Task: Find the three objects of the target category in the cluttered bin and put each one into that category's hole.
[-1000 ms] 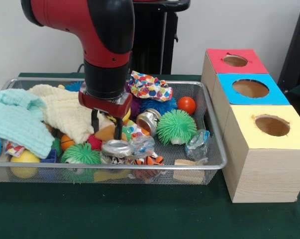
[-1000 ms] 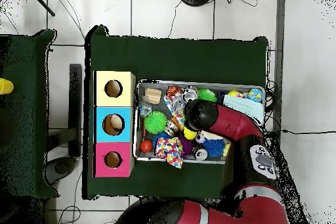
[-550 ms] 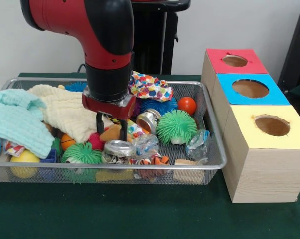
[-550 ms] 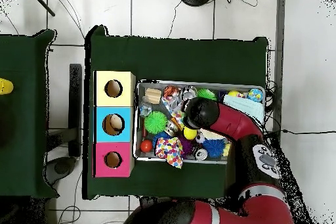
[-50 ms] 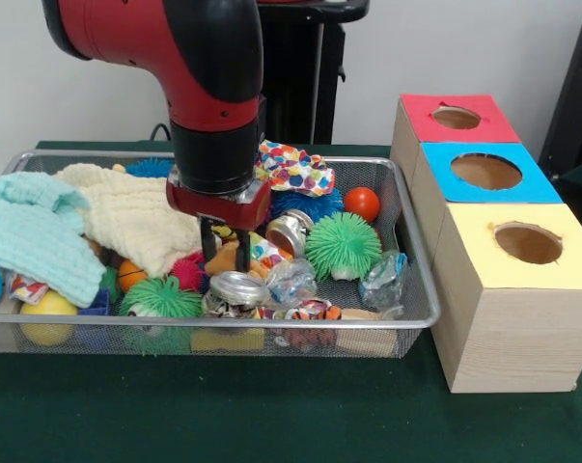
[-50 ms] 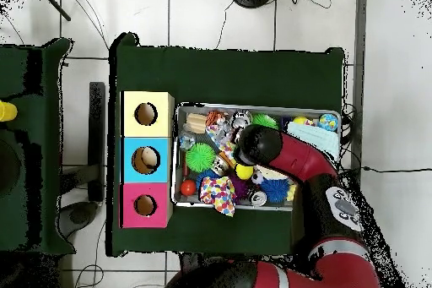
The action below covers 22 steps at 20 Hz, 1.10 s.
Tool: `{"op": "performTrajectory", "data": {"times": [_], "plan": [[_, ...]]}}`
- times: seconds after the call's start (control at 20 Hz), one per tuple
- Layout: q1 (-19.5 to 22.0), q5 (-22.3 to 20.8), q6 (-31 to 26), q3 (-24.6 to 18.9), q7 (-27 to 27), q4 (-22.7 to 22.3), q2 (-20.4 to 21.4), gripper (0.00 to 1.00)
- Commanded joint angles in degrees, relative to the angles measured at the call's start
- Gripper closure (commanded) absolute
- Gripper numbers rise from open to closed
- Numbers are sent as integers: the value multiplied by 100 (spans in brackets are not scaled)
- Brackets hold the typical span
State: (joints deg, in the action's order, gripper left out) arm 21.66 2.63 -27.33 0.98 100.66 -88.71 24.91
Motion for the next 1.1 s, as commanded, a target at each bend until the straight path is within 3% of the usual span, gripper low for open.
{"op": "performTrajectory", "data": {"times": [0.05,0.3,0.8,1.1], "plan": [[-58,135,-817,-354,613,-104,-122,100],[-141,80,-1456,-261,552,31,-137,100],[-93,154,-1226,-347,668,-368,154,100],[-78,171,-1289,-342,685,-278,87,100]]}}
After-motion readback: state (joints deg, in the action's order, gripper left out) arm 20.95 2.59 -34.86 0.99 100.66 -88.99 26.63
